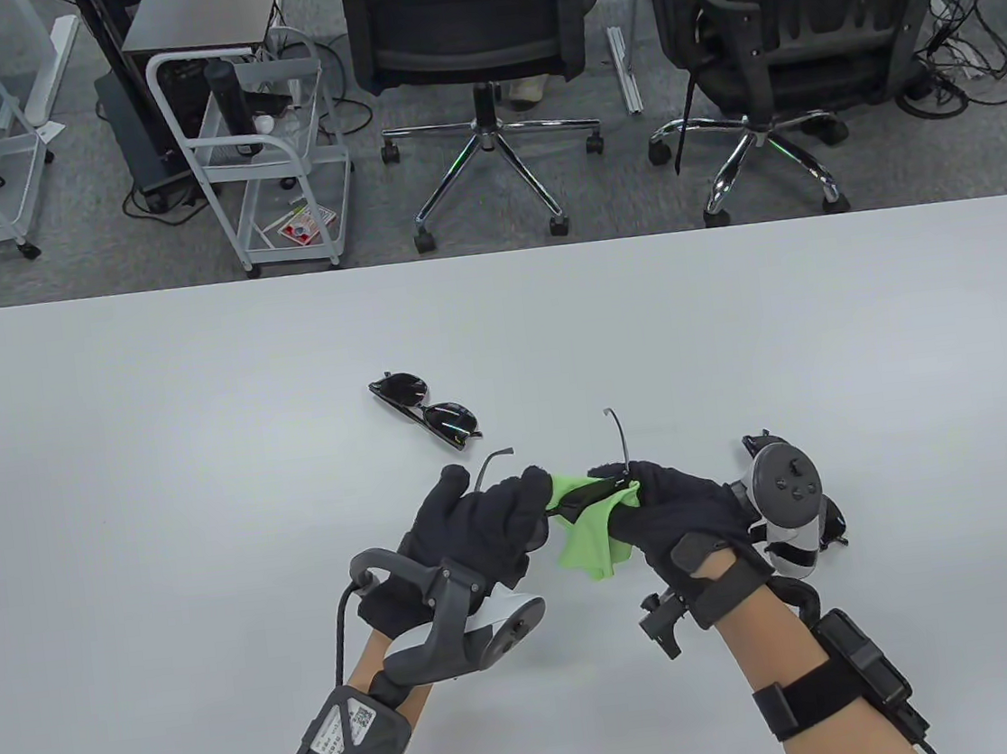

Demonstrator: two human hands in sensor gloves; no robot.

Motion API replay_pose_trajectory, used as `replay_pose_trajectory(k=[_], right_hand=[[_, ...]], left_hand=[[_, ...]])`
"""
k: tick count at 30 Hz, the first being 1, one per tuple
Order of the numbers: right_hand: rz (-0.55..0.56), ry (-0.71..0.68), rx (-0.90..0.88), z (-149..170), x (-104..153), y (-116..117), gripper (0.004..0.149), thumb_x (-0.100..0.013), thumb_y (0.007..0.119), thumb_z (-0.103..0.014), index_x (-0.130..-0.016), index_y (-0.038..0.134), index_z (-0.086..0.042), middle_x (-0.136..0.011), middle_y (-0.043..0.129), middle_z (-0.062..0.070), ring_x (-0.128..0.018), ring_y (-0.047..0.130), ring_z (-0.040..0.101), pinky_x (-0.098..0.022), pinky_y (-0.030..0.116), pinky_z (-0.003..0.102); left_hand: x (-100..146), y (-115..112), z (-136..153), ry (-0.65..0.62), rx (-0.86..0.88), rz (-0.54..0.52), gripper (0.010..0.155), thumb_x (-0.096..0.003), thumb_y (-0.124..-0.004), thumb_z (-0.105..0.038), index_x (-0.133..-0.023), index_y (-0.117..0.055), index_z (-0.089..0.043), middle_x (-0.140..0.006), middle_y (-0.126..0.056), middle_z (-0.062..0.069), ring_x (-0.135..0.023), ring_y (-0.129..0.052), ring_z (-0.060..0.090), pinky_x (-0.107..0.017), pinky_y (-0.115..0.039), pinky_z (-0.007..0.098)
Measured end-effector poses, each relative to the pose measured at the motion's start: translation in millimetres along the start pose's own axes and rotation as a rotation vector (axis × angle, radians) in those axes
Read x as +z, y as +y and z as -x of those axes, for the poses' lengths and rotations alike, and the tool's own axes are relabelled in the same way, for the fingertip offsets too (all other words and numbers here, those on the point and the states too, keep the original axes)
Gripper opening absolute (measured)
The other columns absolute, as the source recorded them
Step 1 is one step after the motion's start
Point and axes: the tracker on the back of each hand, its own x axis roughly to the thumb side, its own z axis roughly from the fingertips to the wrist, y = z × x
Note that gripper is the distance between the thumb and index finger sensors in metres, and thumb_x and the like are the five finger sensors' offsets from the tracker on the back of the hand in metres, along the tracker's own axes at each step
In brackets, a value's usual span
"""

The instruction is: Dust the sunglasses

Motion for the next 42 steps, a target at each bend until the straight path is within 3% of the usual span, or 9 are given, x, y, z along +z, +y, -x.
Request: replay_pose_trajectory(k=[3, 8, 14, 20, 26, 32, 37, 42], right_hand=[[-0.008, 0.022, -0.054, 5, 1, 0, 0.041, -0.042, 0.087, -0.044, -0.070, 0.095, -0.014, -0.061, 0.106, 0.002, -0.052, 0.107, 0.025, -0.056, 0.076, 0.057], [-0.108, 0.023, -0.250, 9, 0, 8, 0.049, -0.047, 0.080, -0.037, -0.089, 0.081, -0.011, -0.085, 0.097, 0.007, -0.074, 0.099, 0.034, -0.060, 0.069, 0.063], [-0.192, 0.022, -0.178, 10, -1, 20, 0.053, -0.046, 0.081, -0.037, -0.093, 0.076, -0.012, -0.092, 0.091, 0.006, -0.082, 0.095, 0.035, -0.060, 0.067, 0.064], [-0.261, 0.047, -0.159, 6, 1, 46, 0.056, -0.045, 0.083, -0.039, -0.093, 0.074, -0.010, -0.092, 0.090, 0.008, -0.082, 0.094, 0.036, -0.060, 0.067, 0.064], [-0.119, 0.099, -0.114, 7, 4, 46, 0.044, -0.039, 0.094, -0.035, -0.076, 0.089, -0.012, -0.070, 0.102, 0.003, -0.068, 0.102, 0.032, -0.058, 0.069, 0.063], [-0.046, 0.068, -0.028, 7, 4, 43, 0.041, -0.035, 0.099, -0.043, -0.066, 0.093, -0.017, -0.059, 0.104, -0.002, -0.059, 0.105, 0.026, -0.057, 0.071, 0.062], [-0.063, 0.110, -0.103, 12, 6, 45, 0.041, -0.040, 0.090, -0.040, -0.073, 0.093, -0.015, -0.068, 0.104, 0.001, -0.066, 0.103, 0.030, -0.058, 0.070, 0.062], [-0.130, 0.121, -0.163, 14, 4, 45, 0.042, -0.040, 0.091, -0.029, -0.080, 0.087, -0.015, -0.076, 0.099, 0.002, -0.073, 0.099, 0.033, -0.059, 0.068, 0.064]], left_hand=[[-1, -2, 0, 0.007, 0.002, 0.013, 0.098, -0.0240, -0.099, -0.061, -0.105, -0.050, -0.034, -0.095, -0.080, -0.017, -0.071, -0.103, -0.003, -0.077, -0.070, 0.041], [1, -2, 15, 0.080, 0.081, 0.001, 0.097, -0.0244, -0.099, -0.061, -0.104, -0.049, -0.036, -0.096, -0.080, -0.018, -0.074, -0.103, -0.003, -0.077, -0.070, 0.040], [3, 4, 26, 0.161, 0.145, -0.049, 0.098, -0.0236, -0.095, -0.066, -0.104, -0.050, -0.035, -0.096, -0.081, -0.018, -0.074, -0.105, -0.003, -0.076, -0.072, 0.038], [0, 14, 4, 0.102, 0.079, -0.100, 0.098, -0.0212, -0.092, -0.071, -0.103, -0.053, -0.034, -0.093, -0.085, -0.018, -0.071, -0.107, -0.003, -0.075, -0.074, 0.037], [-1, 15, -11, 0.067, 0.023, -0.108, 0.098, -0.0187, -0.092, -0.073, -0.102, -0.057, -0.034, -0.090, -0.088, -0.019, -0.066, -0.109, -0.004, -0.073, -0.075, 0.037], [-5, 13, -13, 0.064, 0.066, -0.081, 0.099, -0.0180, -0.094, -0.069, -0.102, -0.055, -0.034, -0.091, -0.086, -0.019, -0.067, -0.108, -0.004, -0.074, -0.075, 0.037], [-4, 7, -9, 0.080, 0.100, -0.031, 0.099, -0.0207, -0.097, -0.060, -0.104, -0.051, -0.031, -0.096, -0.083, -0.017, -0.070, -0.108, -0.005, -0.074, -0.075, 0.034], [-3, 7, -9, 0.087, 0.142, -0.023, 0.098, -0.0234, -0.099, -0.053, -0.104, -0.049, -0.029, -0.099, -0.079, -0.013, -0.070, -0.109, -0.007, -0.074, -0.076, 0.030]])
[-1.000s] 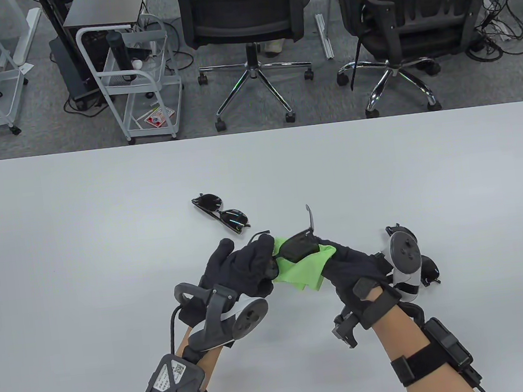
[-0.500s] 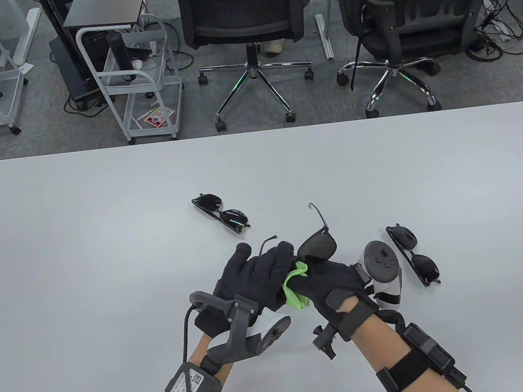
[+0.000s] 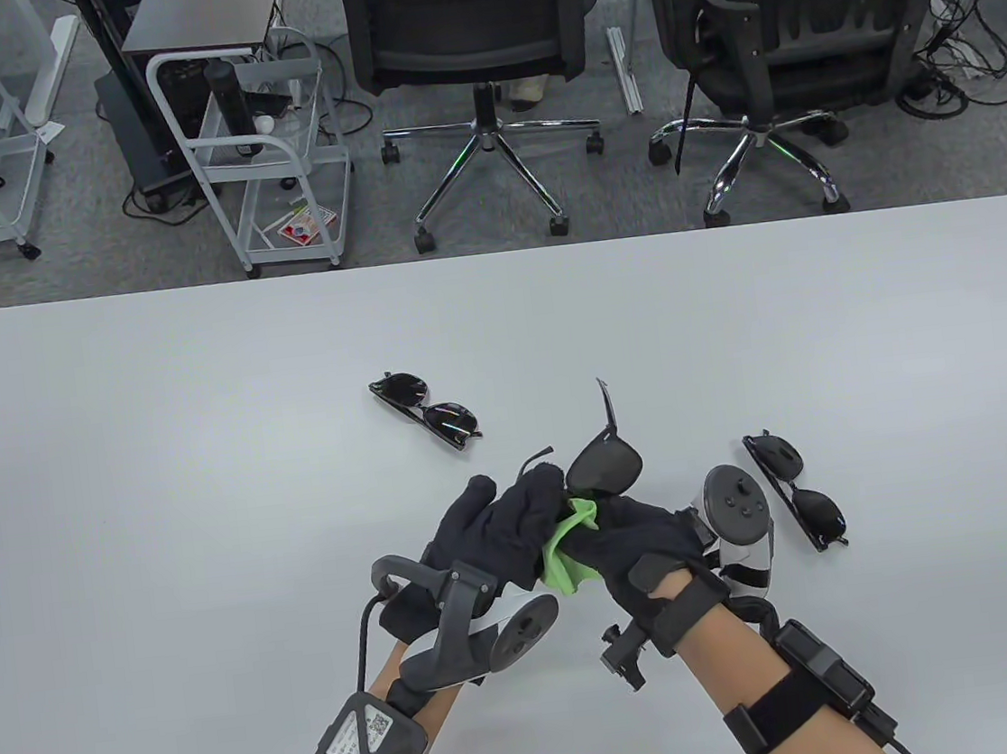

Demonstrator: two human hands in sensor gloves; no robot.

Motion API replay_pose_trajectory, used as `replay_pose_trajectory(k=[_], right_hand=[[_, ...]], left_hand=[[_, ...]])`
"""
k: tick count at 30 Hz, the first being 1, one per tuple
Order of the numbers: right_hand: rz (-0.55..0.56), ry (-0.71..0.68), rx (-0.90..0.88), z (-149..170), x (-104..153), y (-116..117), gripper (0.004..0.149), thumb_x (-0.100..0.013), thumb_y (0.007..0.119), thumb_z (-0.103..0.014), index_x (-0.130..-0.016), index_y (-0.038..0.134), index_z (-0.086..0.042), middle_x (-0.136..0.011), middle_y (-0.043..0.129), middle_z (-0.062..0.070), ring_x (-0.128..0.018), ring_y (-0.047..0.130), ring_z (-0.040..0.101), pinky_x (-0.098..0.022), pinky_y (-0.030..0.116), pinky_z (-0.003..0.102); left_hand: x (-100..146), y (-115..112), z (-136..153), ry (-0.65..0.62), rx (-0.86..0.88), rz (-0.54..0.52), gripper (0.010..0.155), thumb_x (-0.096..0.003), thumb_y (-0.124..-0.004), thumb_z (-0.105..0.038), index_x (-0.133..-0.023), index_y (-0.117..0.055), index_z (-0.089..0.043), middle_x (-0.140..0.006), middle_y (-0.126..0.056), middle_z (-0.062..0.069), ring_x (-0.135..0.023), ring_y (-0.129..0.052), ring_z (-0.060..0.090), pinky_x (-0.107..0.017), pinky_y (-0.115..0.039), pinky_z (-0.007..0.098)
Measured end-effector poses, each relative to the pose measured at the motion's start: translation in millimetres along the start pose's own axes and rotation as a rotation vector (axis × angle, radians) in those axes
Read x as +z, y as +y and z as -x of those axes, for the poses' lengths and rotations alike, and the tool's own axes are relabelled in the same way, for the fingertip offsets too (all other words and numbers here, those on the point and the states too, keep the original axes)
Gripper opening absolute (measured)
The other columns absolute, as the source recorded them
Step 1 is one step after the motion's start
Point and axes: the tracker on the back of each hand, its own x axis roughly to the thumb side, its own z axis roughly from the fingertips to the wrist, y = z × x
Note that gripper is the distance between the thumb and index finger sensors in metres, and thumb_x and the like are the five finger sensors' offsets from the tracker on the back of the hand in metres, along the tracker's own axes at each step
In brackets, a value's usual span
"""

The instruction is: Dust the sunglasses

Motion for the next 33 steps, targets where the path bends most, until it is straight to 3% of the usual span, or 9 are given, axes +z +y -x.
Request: replay_pose_trajectory(k=[3, 6, 9, 14, 19, 22, 26, 29, 33], right_hand=[[0.000, 0.009, 0.014, 1, -1, 0, 0.041, -0.038, 0.094, -0.030, -0.076, 0.086, -0.015, -0.071, 0.098, 0.001, -0.069, 0.099, 0.031, -0.059, 0.068, 0.063], [0.065, -0.029, 0.124, -1, -2, -4, 0.040, -0.035, 0.099, -0.039, -0.068, 0.090, -0.018, -0.061, 0.103, -0.002, -0.060, 0.104, 0.026, -0.058, 0.071, 0.062], [0.074, -0.071, 0.158, -4, -2, -5, 0.040, -0.036, 0.097, -0.044, -0.066, 0.093, -0.018, -0.058, 0.105, -0.003, -0.058, 0.106, 0.024, -0.058, 0.072, 0.060], [0.012, -0.073, 0.108, -3, -1, -4, 0.041, -0.041, 0.086, -0.042, -0.072, 0.093, -0.016, -0.065, 0.105, 0.000, -0.064, 0.105, 0.027, -0.059, 0.071, 0.061], [-0.081, -0.043, 0.075, -1, 0, 2, 0.044, -0.042, 0.087, -0.029, -0.083, 0.086, -0.014, -0.078, 0.099, 0.003, -0.074, 0.099, 0.032, -0.059, 0.068, 0.064], [-0.010, -0.060, 0.176, -7, 0, 2, 0.042, -0.037, 0.094, -0.032, -0.076, 0.090, -0.015, -0.068, 0.103, 0.001, -0.065, 0.105, 0.027, -0.058, 0.072, 0.061], [0.078, -0.112, 0.301, -14, 2, 1, 0.042, -0.036, 0.096, -0.046, -0.065, 0.094, -0.016, -0.055, 0.107, -0.003, -0.053, 0.109, 0.023, -0.056, 0.075, 0.059], [0.039, -0.118, 0.283, -12, 1, 2, 0.042, -0.039, 0.090, -0.044, -0.068, 0.094, -0.014, -0.058, 0.107, 0.000, -0.056, 0.108, 0.026, -0.057, 0.074, 0.060], [-0.114, -0.138, 0.234, -13, -3, 12, 0.048, -0.046, 0.078, -0.036, -0.083, 0.084, -0.007, -0.077, 0.099, 0.009, -0.071, 0.100, 0.034, -0.059, 0.070, 0.063]], left_hand=[[-1, -1, -3, -0.006, 0.014, 0.000, 0.098, -0.0229, -0.099, -0.055, -0.104, -0.050, -0.028, -0.098, -0.081, -0.011, -0.067, -0.111, -0.007, -0.073, -0.077, 0.029], [-1, -2, -6, -0.013, 0.023, -0.001, 0.098, -0.0227, -0.099, -0.056, -0.103, -0.051, -0.028, -0.097, -0.082, -0.012, -0.065, -0.111, -0.008, -0.073, -0.077, 0.029], [-2, -2, -2, 0.001, 0.062, -0.008, 0.098, -0.0224, -0.099, -0.057, -0.104, -0.052, -0.029, -0.097, -0.082, -0.013, -0.065, -0.111, -0.008, -0.073, -0.077, 0.029], [0, 0, 2, 0.019, 0.077, -0.002, 0.098, -0.0221, -0.099, -0.058, -0.104, -0.052, -0.030, -0.097, -0.081, -0.015, -0.064, -0.111, -0.008, -0.073, -0.077, 0.030], [1, 1, 3, 0.022, 0.044, -0.010, 0.099, -0.0209, -0.098, -0.063, -0.103, -0.053, -0.031, -0.097, -0.081, -0.015, -0.063, -0.110, -0.007, -0.074, -0.076, 0.032], [1, 2, 1, 0.013, 0.037, -0.016, 0.100, -0.0205, -0.098, -0.065, -0.104, -0.054, -0.030, -0.097, -0.081, -0.013, -0.061, -0.109, -0.006, -0.073, -0.076, 0.034], [-1, 3, -5, 0.015, 0.046, -0.021, 0.102, -0.0190, -0.096, -0.067, -0.103, -0.054, -0.029, -0.097, -0.081, -0.013, -0.058, -0.109, -0.005, -0.073, -0.076, 0.035], [-2, 1, -5, 0.023, 0.030, -0.014, 0.102, -0.0192, -0.096, -0.068, -0.104, -0.054, -0.029, -0.097, -0.081, -0.013, -0.059, -0.109, -0.005, -0.072, -0.077, 0.037], [-3, 4, -3, 0.100, -0.048, -0.038, 0.103, -0.0177, -0.093, -0.074, -0.103, -0.057, -0.031, -0.097, -0.082, -0.013, -0.063, -0.108, 0.001, -0.071, -0.076, 0.041]])
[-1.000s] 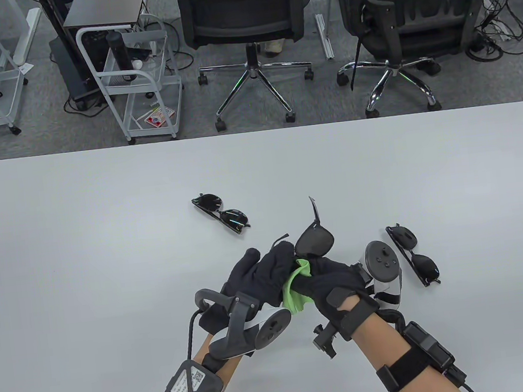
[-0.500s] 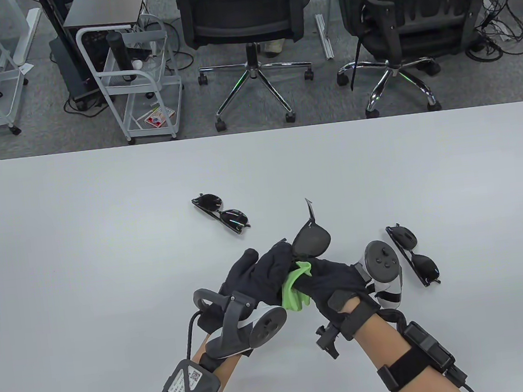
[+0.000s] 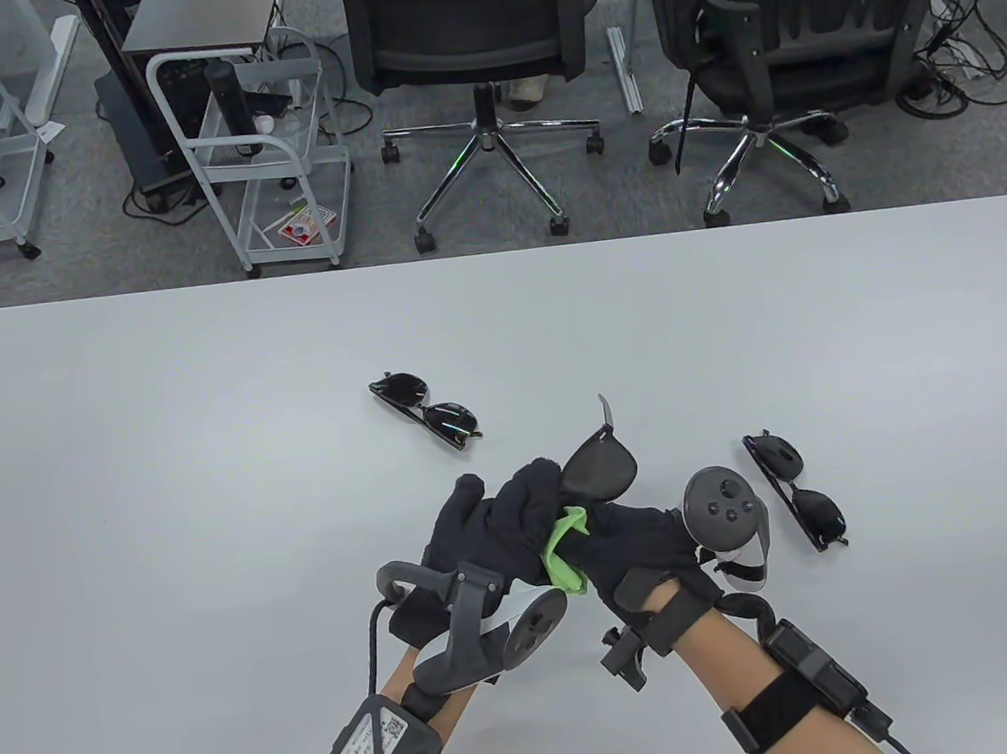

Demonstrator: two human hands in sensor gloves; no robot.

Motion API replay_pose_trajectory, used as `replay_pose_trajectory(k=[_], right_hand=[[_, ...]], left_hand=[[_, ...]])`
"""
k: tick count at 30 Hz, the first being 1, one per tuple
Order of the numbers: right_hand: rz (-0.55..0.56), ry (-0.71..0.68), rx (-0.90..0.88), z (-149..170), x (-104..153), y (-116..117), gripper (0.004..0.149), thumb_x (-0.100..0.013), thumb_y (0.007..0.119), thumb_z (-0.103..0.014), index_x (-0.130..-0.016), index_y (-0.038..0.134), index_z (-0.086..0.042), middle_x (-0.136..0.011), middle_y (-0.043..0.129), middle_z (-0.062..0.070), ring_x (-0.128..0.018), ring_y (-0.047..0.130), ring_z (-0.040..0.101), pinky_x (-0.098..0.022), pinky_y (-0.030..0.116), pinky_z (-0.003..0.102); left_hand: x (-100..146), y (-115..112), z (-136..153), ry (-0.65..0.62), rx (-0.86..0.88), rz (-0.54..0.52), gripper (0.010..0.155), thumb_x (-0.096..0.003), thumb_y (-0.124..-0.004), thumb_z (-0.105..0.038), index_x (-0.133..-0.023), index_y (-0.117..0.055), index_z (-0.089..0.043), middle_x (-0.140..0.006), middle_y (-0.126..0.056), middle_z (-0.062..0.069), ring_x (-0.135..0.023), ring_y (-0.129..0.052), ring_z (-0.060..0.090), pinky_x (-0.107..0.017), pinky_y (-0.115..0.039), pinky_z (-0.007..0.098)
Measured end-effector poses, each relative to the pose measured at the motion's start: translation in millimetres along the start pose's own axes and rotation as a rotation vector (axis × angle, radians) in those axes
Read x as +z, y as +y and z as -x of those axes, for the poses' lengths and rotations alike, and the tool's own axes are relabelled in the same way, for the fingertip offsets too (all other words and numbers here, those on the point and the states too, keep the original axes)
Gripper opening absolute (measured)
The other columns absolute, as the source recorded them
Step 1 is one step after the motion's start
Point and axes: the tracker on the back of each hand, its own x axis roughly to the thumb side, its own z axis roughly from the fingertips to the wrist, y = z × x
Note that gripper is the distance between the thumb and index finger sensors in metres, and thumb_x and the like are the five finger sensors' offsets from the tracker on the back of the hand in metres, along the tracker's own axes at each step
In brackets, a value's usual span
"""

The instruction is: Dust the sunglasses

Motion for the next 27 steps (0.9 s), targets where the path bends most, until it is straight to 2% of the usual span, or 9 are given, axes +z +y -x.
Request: replay_pose_trajectory(k=[3, 9, 12, 15, 20, 22, 23, 25, 27], right_hand=[[-0.034, -0.028, 0.018, -8, -2, -3, 0.052, -0.047, 0.077, -0.033, -0.089, 0.078, -0.003, -0.085, 0.093, 0.015, -0.077, 0.095, 0.040, -0.059, 0.067, 0.066], [0.085, -0.080, 0.210, -20, 9, -33, 0.050, -0.046, 0.080, -0.034, -0.086, 0.084, -0.004, -0.080, 0.098, 0.014, -0.072, 0.100, 0.039, -0.057, 0.070, 0.064], [0.204, -0.116, 0.157, -25, 16, -57, 0.049, -0.046, 0.081, -0.035, -0.086, 0.085, -0.007, -0.081, 0.098, 0.012, -0.072, 0.100, 0.038, -0.058, 0.070, 0.065], [0.290, -0.176, 0.139, -31, 22, -77, 0.049, -0.047, 0.081, -0.036, -0.088, 0.083, -0.010, -0.085, 0.096, 0.009, -0.074, 0.099, 0.036, -0.059, 0.069, 0.064], [0.471, -0.235, 0.180, -40, 33, -88, 0.050, -0.047, 0.080, -0.038, -0.090, 0.080, -0.013, -0.089, 0.094, 0.007, -0.078, 0.098, 0.034, -0.060, 0.069, 0.063], [0.397, -0.267, 0.224, -44, 30, -85, 0.051, -0.047, 0.080, -0.038, -0.092, 0.078, -0.014, -0.093, 0.091, 0.006, -0.082, 0.094, 0.035, -0.061, 0.068, 0.064], [0.285, -0.280, 0.264, -46, 25, -80, 0.052, -0.047, 0.080, -0.038, -0.093, 0.077, -0.014, -0.094, 0.088, 0.007, -0.084, 0.092, 0.037, -0.061, 0.066, 0.065], [0.168, -0.287, 0.351, -48, 21, -69, 0.054, -0.047, 0.079, -0.038, -0.095, 0.073, -0.014, -0.098, 0.083, 0.007, -0.088, 0.088, 0.039, -0.062, 0.064, 0.067], [0.131, -0.296, 0.418, -51, 18, -58, 0.055, -0.046, 0.080, -0.038, -0.094, 0.074, -0.014, -0.098, 0.084, 0.007, -0.088, 0.087, 0.040, -0.061, 0.063, 0.068]], left_hand=[[-1, 1, 8, 0.045, 0.073, 0.028, 0.099, -0.0208, -0.094, -0.071, -0.104, -0.056, -0.033, -0.098, -0.080, -0.014, -0.070, -0.107, 0.003, -0.072, -0.075, 0.042], [-2, -11, 37, 0.126, 0.075, 0.144, 0.093, -0.0278, -0.093, -0.060, -0.104, -0.047, -0.034, -0.106, -0.067, -0.012, -0.089, -0.097, 0.012, -0.075, -0.069, 0.047], [-1, -17, 58, 0.178, 0.070, 0.179, 0.090, -0.0293, -0.094, -0.053, -0.103, -0.043, -0.038, -0.109, -0.059, -0.013, -0.101, -0.086, 0.018, -0.076, -0.065, 0.049], [0, -26, 70, 0.145, 0.154, 0.262, 0.089, -0.0319, -0.094, -0.047, -0.101, -0.039, -0.042, -0.113, -0.048, -0.014, -0.110, -0.071, 0.020, -0.080, -0.058, 0.051], [0, -34, 70, 0.086, 0.142, 0.289, 0.089, -0.0318, -0.093, -0.046, -0.100, -0.036, -0.047, -0.114, -0.043, -0.018, -0.113, -0.063, 0.017, -0.081, -0.055, 0.050], [1, -35, 68, 0.051, 0.149, 0.289, 0.088, -0.0322, -0.093, -0.045, -0.099, -0.036, -0.048, -0.114, -0.041, -0.019, -0.114, -0.059, 0.017, -0.082, -0.054, 0.050], [1, -34, 67, 0.034, 0.154, 0.297, 0.088, -0.0323, -0.093, -0.045, -0.099, -0.036, -0.049, -0.115, -0.041, -0.020, -0.115, -0.057, 0.016, -0.082, -0.053, 0.050], [2, -32, 64, 0.014, 0.154, 0.278, 0.088, -0.0322, -0.093, -0.045, -0.099, -0.036, -0.050, -0.114, -0.041, -0.021, -0.115, -0.055, 0.015, -0.083, -0.053, 0.049], [1, -29, 61, -0.010, 0.148, 0.256, 0.087, -0.0318, -0.093, -0.045, -0.098, -0.037, -0.052, -0.114, -0.042, -0.022, -0.115, -0.055, 0.014, -0.083, -0.054, 0.048]])
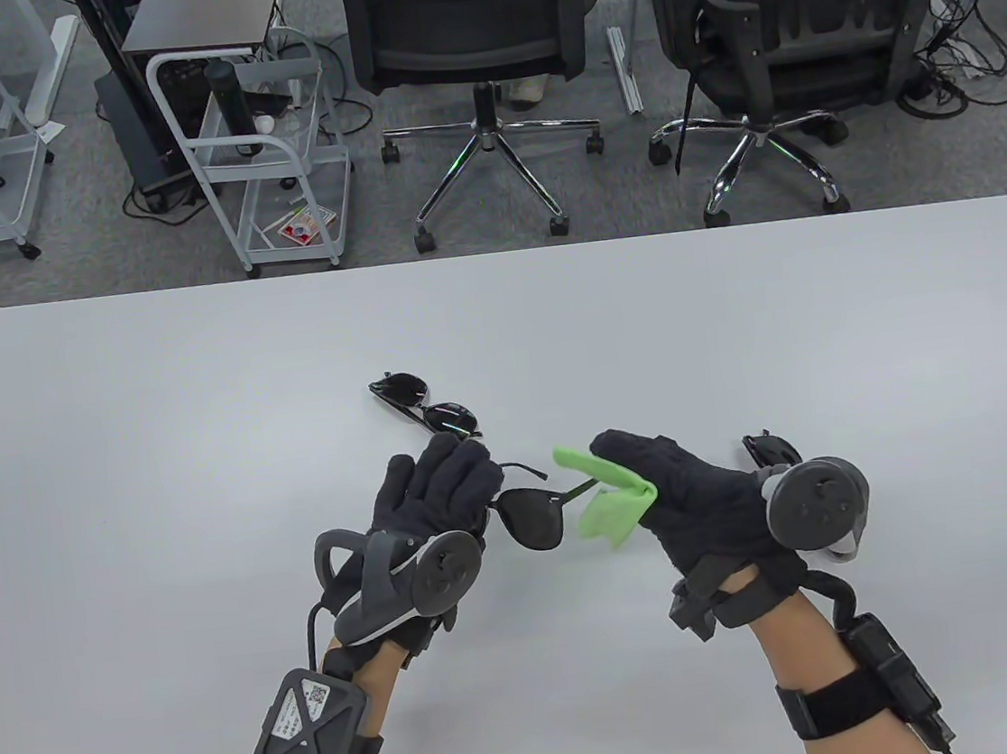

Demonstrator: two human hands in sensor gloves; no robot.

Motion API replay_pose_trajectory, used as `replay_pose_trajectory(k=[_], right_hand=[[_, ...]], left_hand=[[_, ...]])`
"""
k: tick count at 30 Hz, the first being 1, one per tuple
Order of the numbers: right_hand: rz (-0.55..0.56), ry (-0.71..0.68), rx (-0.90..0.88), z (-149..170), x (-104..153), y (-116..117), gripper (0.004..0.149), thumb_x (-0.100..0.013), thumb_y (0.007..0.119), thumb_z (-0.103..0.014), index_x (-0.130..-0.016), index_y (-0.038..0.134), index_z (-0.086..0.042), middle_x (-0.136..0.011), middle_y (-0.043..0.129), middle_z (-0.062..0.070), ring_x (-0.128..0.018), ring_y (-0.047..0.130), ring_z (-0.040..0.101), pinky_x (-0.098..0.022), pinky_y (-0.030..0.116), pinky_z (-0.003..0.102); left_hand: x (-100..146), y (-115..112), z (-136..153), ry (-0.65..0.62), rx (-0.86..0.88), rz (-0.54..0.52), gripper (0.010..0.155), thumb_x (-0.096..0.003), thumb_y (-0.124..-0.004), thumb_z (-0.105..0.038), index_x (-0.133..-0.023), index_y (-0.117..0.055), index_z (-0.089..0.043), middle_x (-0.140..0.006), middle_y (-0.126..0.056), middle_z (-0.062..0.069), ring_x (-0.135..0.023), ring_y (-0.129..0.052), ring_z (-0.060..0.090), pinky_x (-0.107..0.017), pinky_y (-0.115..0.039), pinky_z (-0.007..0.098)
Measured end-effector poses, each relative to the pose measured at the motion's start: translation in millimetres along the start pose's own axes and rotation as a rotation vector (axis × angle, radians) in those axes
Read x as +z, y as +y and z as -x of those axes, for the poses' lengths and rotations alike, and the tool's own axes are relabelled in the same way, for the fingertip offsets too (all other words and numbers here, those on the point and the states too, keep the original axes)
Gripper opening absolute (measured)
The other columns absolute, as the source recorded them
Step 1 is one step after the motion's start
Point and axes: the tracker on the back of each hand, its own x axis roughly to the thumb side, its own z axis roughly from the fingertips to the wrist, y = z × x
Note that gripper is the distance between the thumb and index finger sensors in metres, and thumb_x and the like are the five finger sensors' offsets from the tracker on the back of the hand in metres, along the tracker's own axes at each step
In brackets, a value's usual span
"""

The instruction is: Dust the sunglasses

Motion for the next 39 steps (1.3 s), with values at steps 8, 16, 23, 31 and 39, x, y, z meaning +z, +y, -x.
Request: replay_pose_trajectory(k=[8, 16, 23, 31, 39], right_hand=[[-0.209, -0.062, 0.046, -14, -5, 16, 0.050, -0.044, 0.082, -0.038, -0.088, 0.085, -0.014, -0.088, 0.096, 0.007, -0.081, 0.094, 0.039, -0.061, 0.062, 0.071], [-0.408, -0.053, 0.033, -18, -9, 32, 0.044, -0.042, 0.083, -0.034, -0.079, 0.090, -0.011, -0.072, 0.100, 0.007, -0.068, 0.098, 0.035, -0.060, 0.061, 0.072], [-0.290, -0.034, 0.102, -16, -7, 35, 0.045, -0.041, 0.082, -0.034, -0.077, 0.090, -0.007, -0.067, 0.100, 0.008, -0.063, 0.099, 0.034, -0.060, 0.063, 0.070], [-0.241, 0.031, 0.162, -22, -10, 34, 0.045, -0.041, 0.082, -0.034, -0.075, 0.091, -0.006, -0.061, 0.101, 0.009, -0.055, 0.101, 0.034, -0.057, 0.067, 0.067], [-0.231, 0.124, 0.225, 2, -7, 18, 0.044, -0.041, 0.082, -0.035, -0.073, 0.092, -0.006, -0.058, 0.102, 0.009, -0.051, 0.102, 0.032, -0.056, 0.069, 0.065]], left_hand=[[2, 4, -14, -0.090, -0.128, -0.044, 0.085, -0.0293, -0.095, -0.046, -0.096, -0.041, -0.054, -0.112, -0.048, -0.024, -0.113, -0.061, 0.010, -0.083, -0.058, 0.041], [3, 2, -21, -0.117, -0.203, -0.048, 0.083, -0.0262, -0.092, -0.054, -0.096, -0.048, -0.053, -0.111, -0.054, -0.025, -0.113, -0.066, 0.009, -0.083, -0.056, 0.045], [7, 15, -45, -0.201, 0.016, -0.072, 0.097, -0.0157, -0.089, -0.072, -0.100, -0.048, -0.049, -0.110, -0.059, -0.022, -0.110, -0.075, 0.008, -0.084, -0.053, 0.050], [5, 26, -47, -0.176, -0.116, -0.197, 0.088, -0.0161, -0.092, -0.072, -0.095, -0.061, -0.050, -0.101, -0.077, -0.023, -0.095, -0.093, -0.001, -0.082, -0.062, 0.046], [2, 24, -24, -0.093, -0.080, -0.186, 0.087, -0.0172, -0.090, -0.072, -0.096, -0.059, -0.051, -0.102, -0.074, -0.023, -0.096, -0.091, -0.001, -0.082, -0.062, 0.045]])
